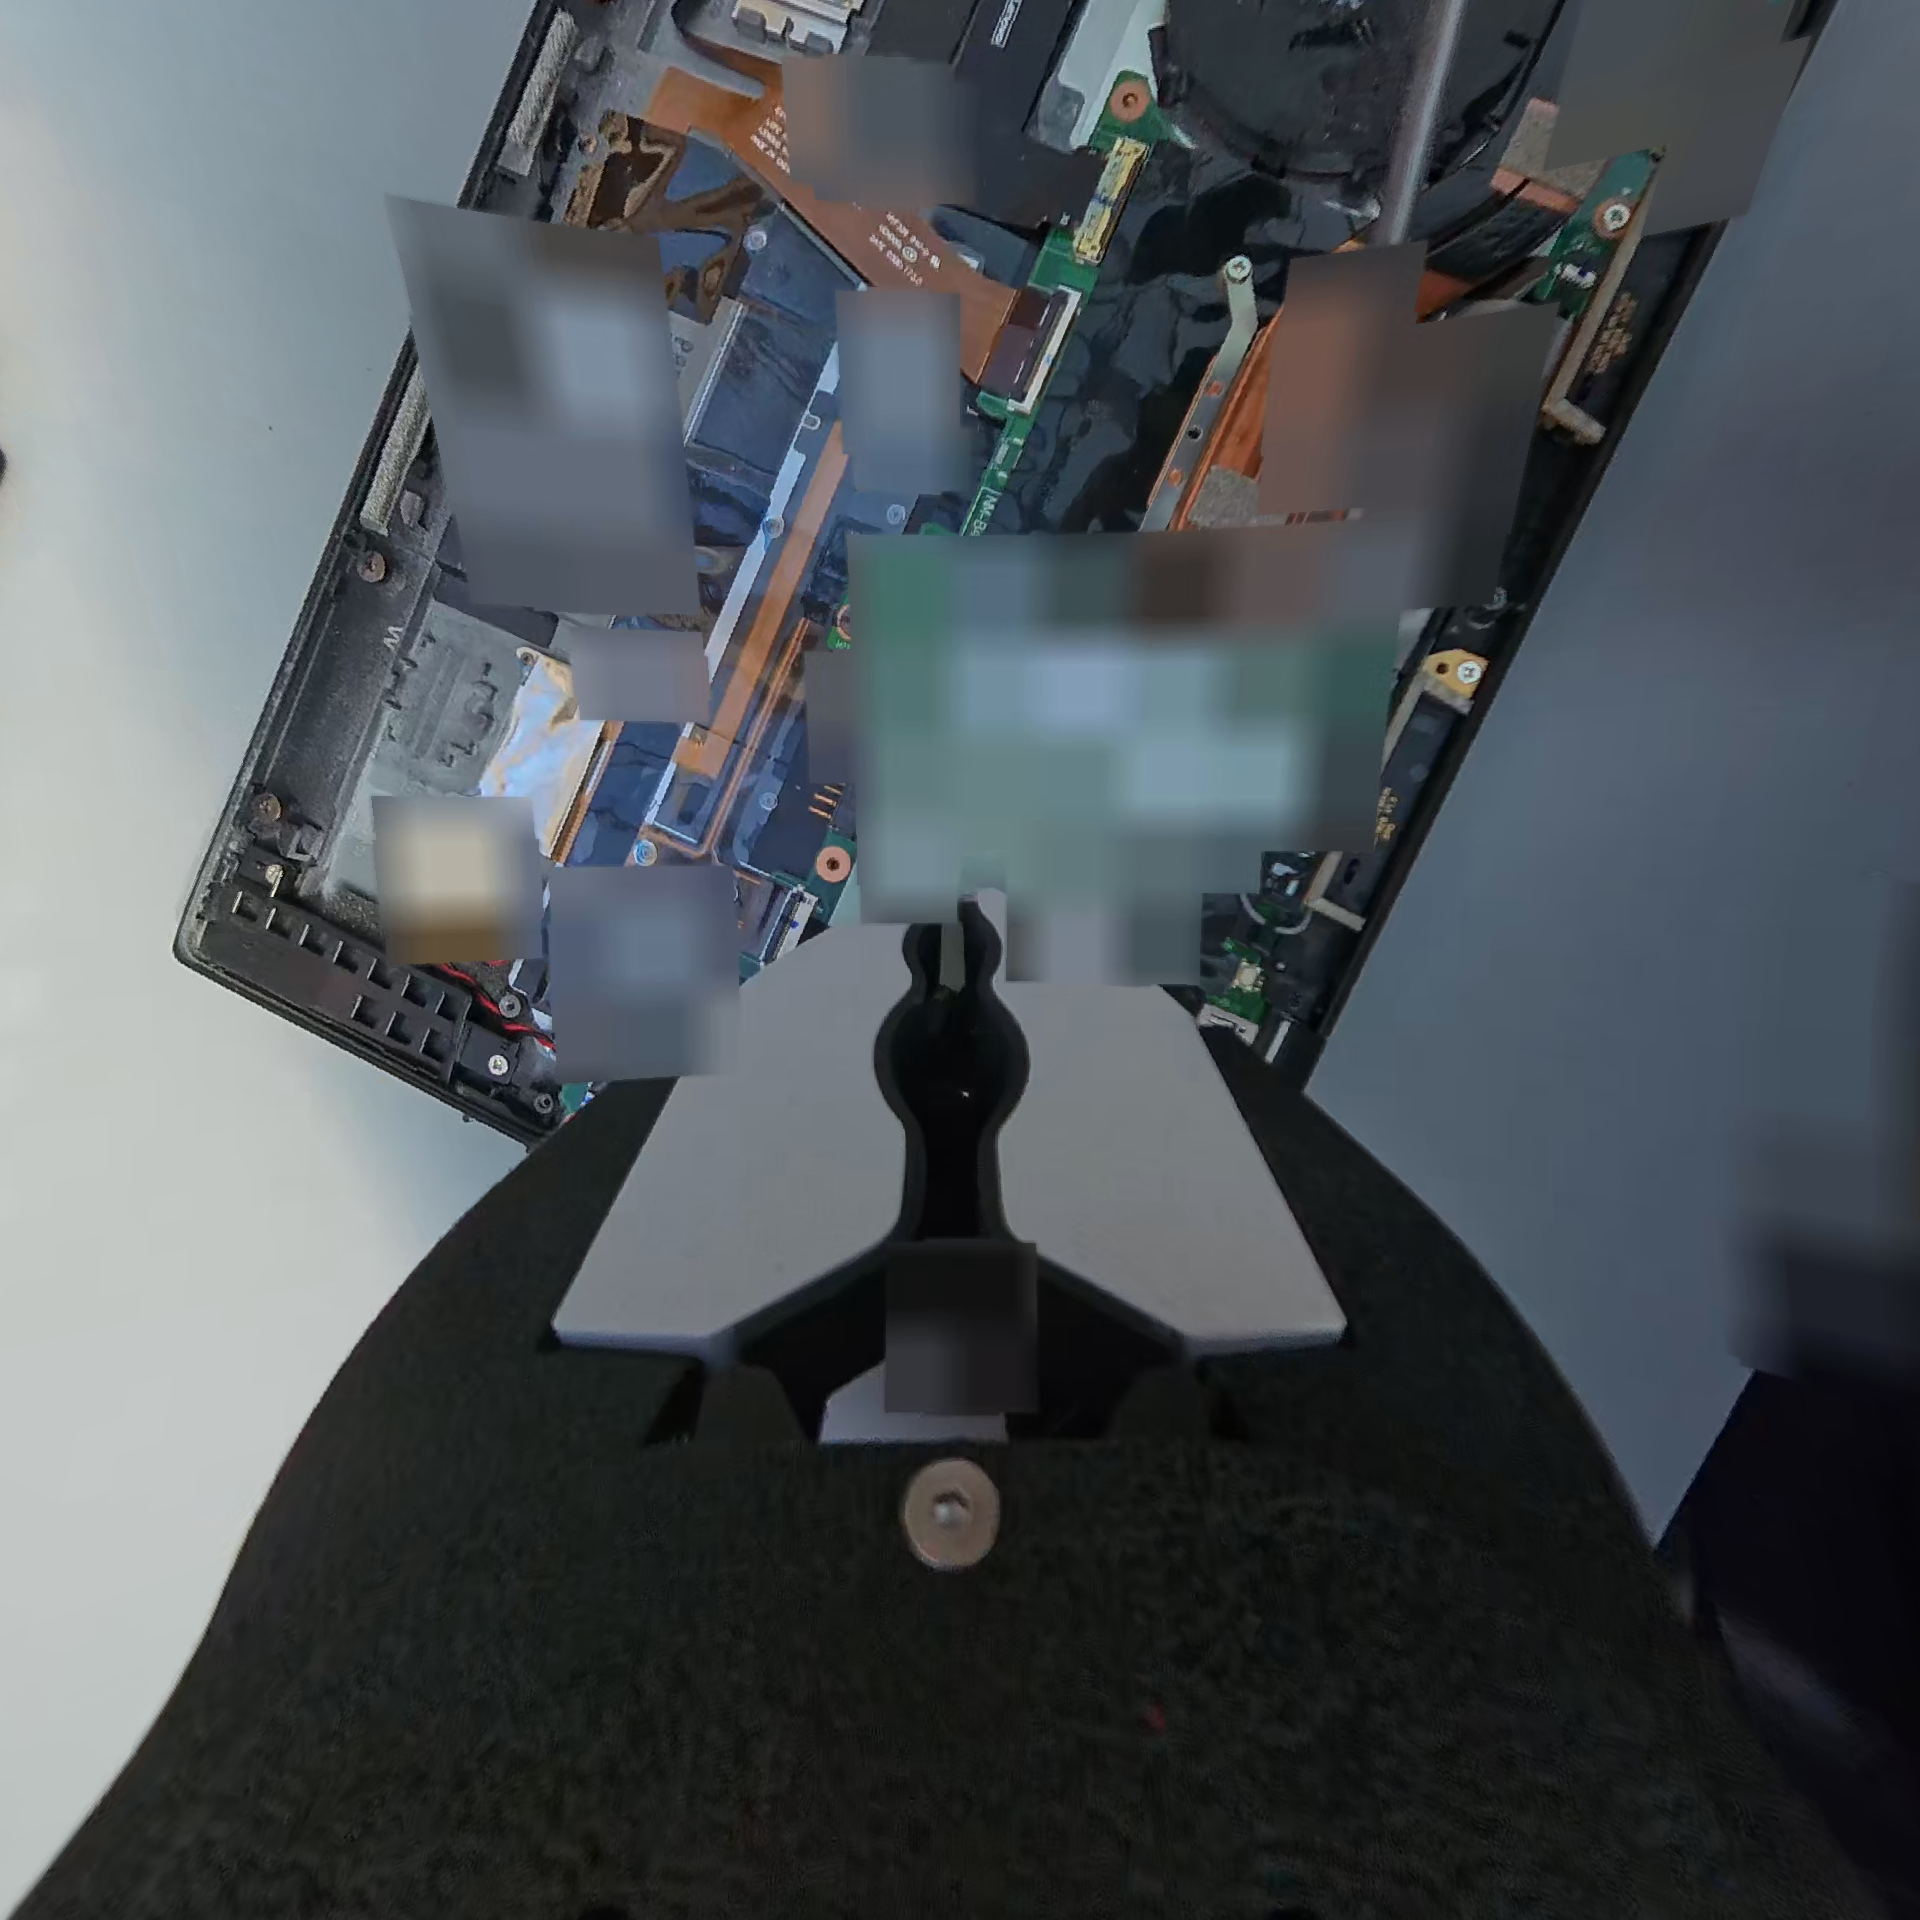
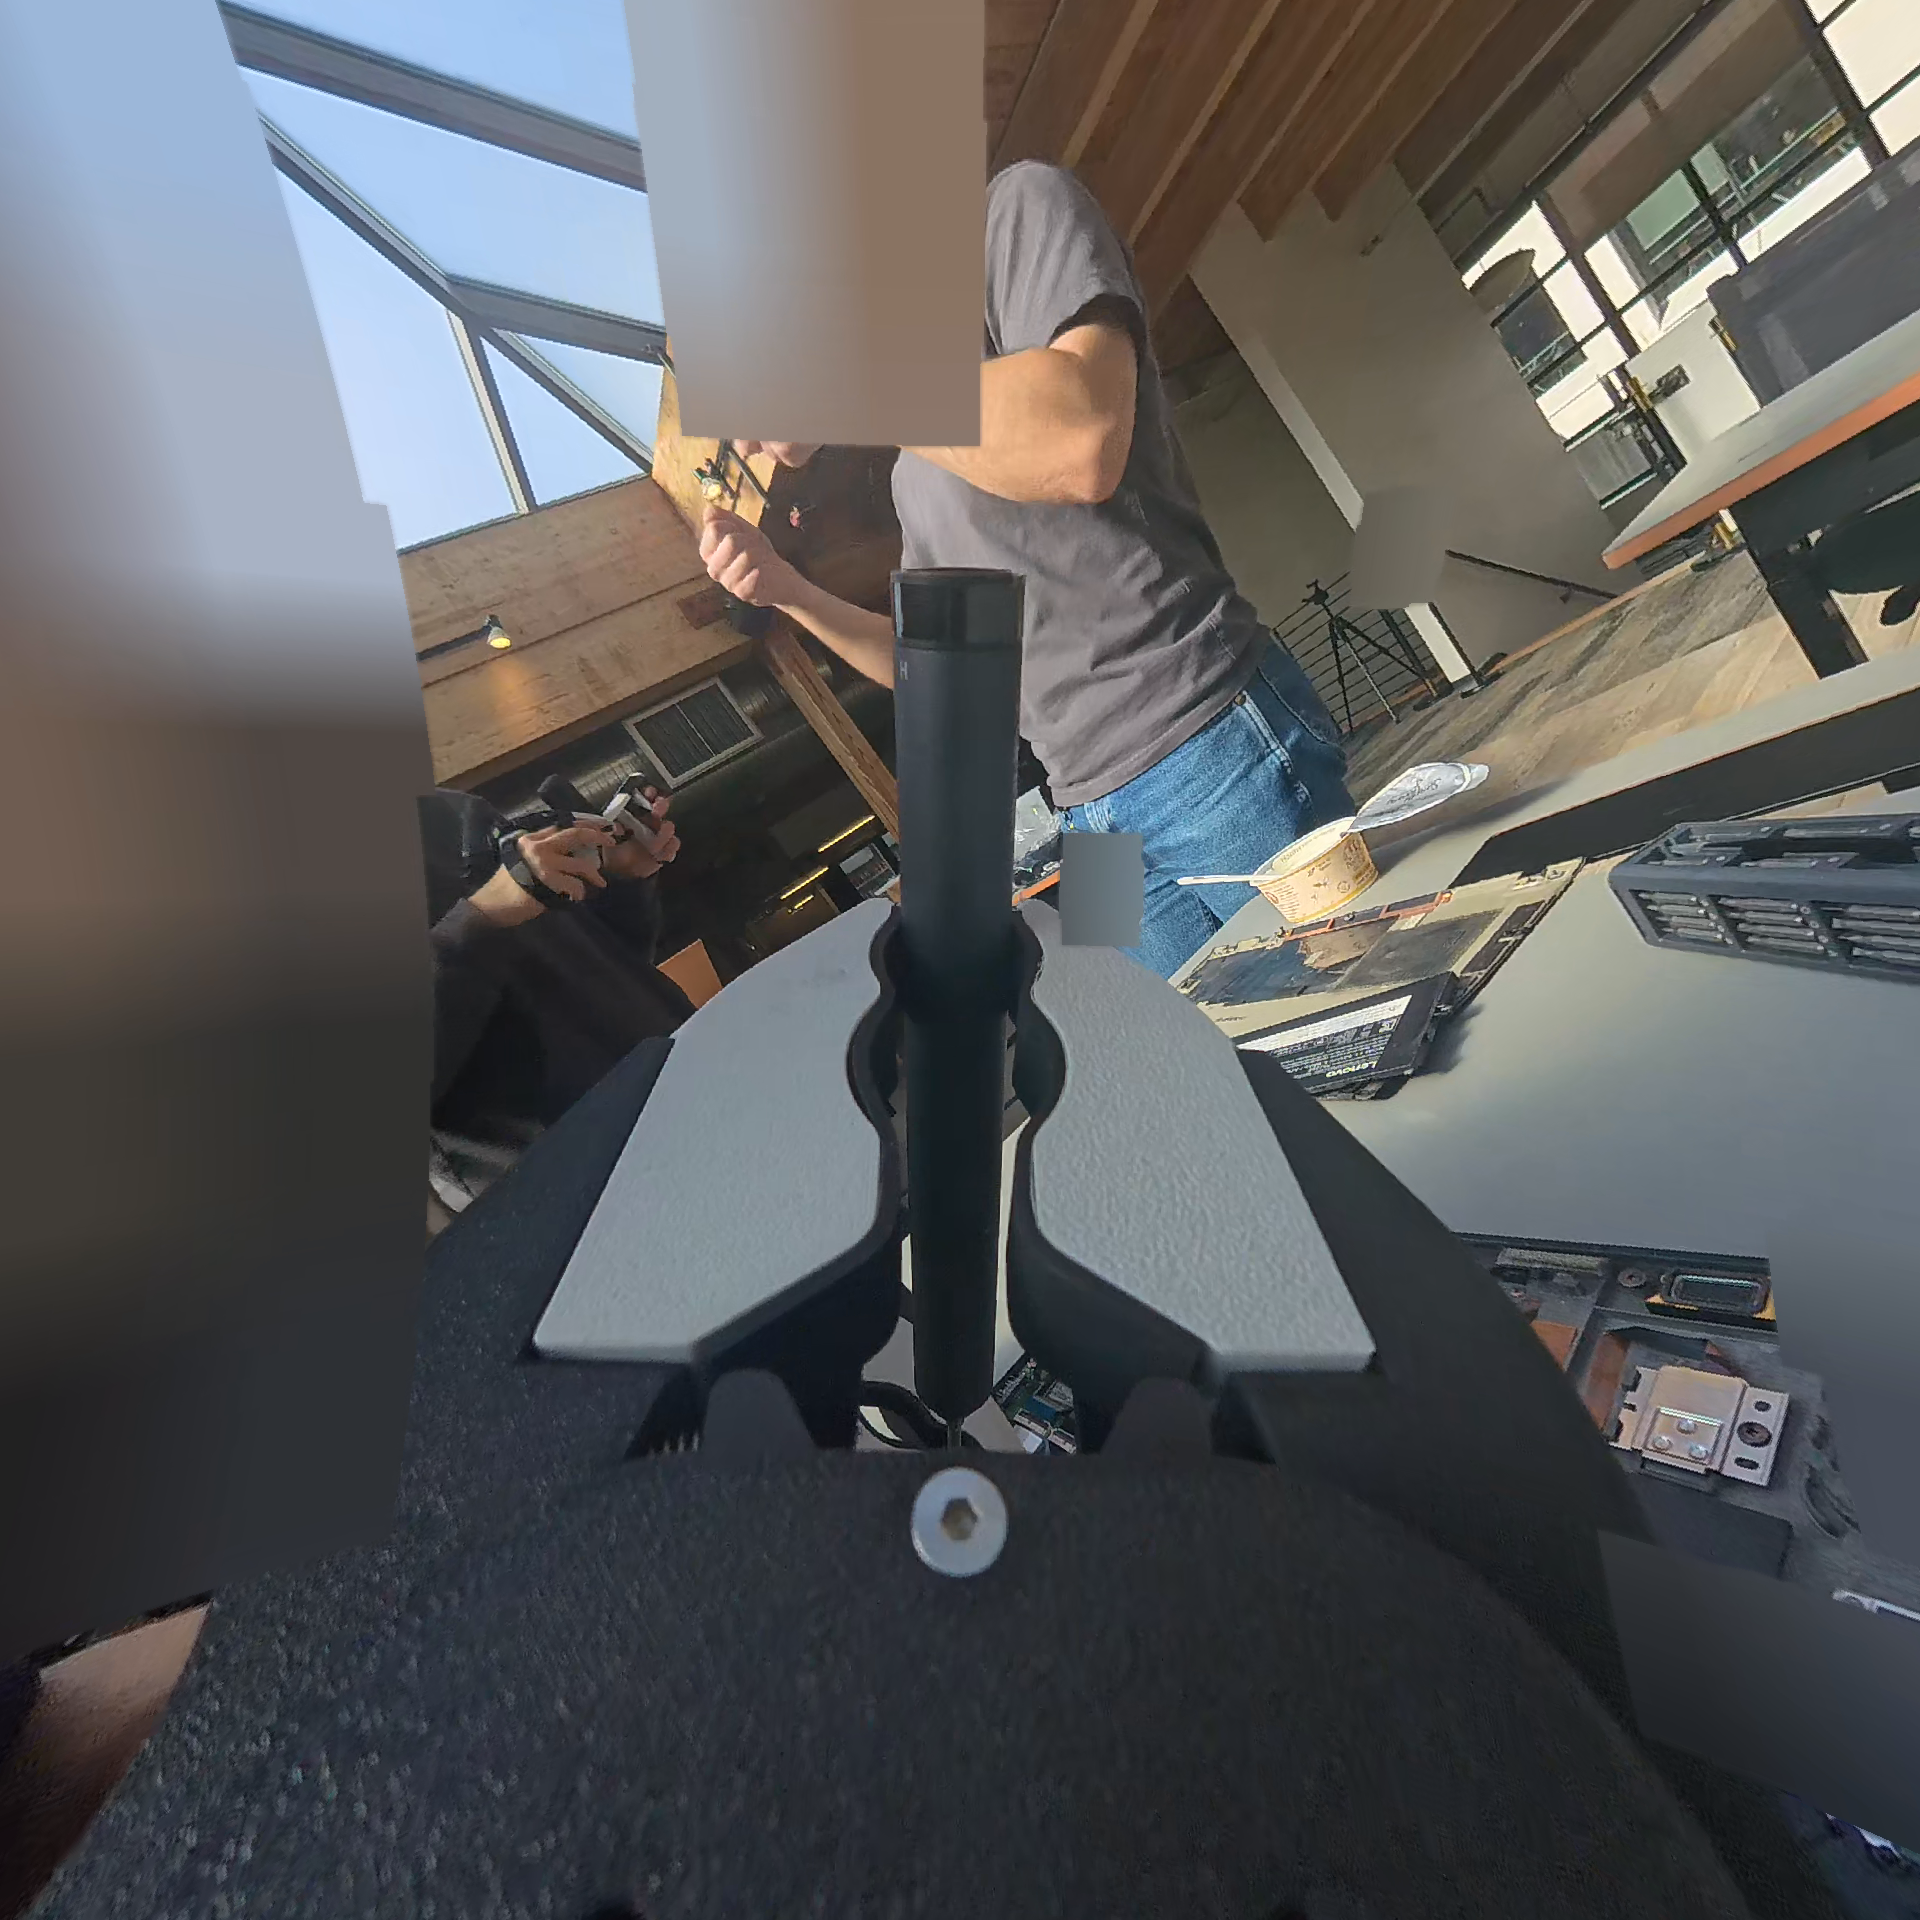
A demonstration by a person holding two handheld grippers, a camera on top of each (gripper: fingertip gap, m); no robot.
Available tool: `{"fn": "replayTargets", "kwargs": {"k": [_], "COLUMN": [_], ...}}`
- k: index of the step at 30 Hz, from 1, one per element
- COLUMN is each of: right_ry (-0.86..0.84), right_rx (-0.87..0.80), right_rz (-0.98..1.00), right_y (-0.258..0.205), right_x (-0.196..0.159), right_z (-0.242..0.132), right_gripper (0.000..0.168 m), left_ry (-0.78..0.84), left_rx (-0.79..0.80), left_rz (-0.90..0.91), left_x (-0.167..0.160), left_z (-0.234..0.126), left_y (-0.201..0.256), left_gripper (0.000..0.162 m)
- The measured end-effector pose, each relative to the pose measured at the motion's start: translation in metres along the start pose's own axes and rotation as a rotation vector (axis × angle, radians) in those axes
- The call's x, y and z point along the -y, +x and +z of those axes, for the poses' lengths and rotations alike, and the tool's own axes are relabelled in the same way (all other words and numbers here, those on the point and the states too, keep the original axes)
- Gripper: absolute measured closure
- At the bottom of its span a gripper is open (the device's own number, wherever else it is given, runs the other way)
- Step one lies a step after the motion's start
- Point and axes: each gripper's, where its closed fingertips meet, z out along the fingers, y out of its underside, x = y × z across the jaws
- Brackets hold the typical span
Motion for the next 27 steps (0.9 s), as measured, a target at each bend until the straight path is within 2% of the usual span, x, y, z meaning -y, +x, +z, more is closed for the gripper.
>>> {"fn": "replayTargets", "kwargs": {"k": [11, 21, 24, 27], "right_ry": [0.013, 0.053, 0.046, 0.044], "right_rx": [-0.004, -0.027, -0.02, -0.015], "right_rz": [0.004, 0.034, 0.037, 0.042], "right_y": [0.004, 0.01, 0.007, 0.006], "right_x": [0.003, 0.007, 0.004, 0.002], "right_z": [-0.004, -0.005, -0.004, -0.004], "right_gripper": [0.151, 0.151, 0.151, 0.151], "left_ry": [-0.043, 0.296, 0.268, 0.153], "left_rx": [-0.021, -0.124, -0.095, -0.063], "left_rz": [0.079, -0.207, -0.219, -0.147], "left_x": [0.003, 0.028, 0.019, 0.01], "left_z": [0.002, -0.02, -0.019, -0.008], "left_y": [0.001, -0.004, -0.006, 0.001], "left_gripper": [0.162, 0.162, 0.162, 0.162]}}
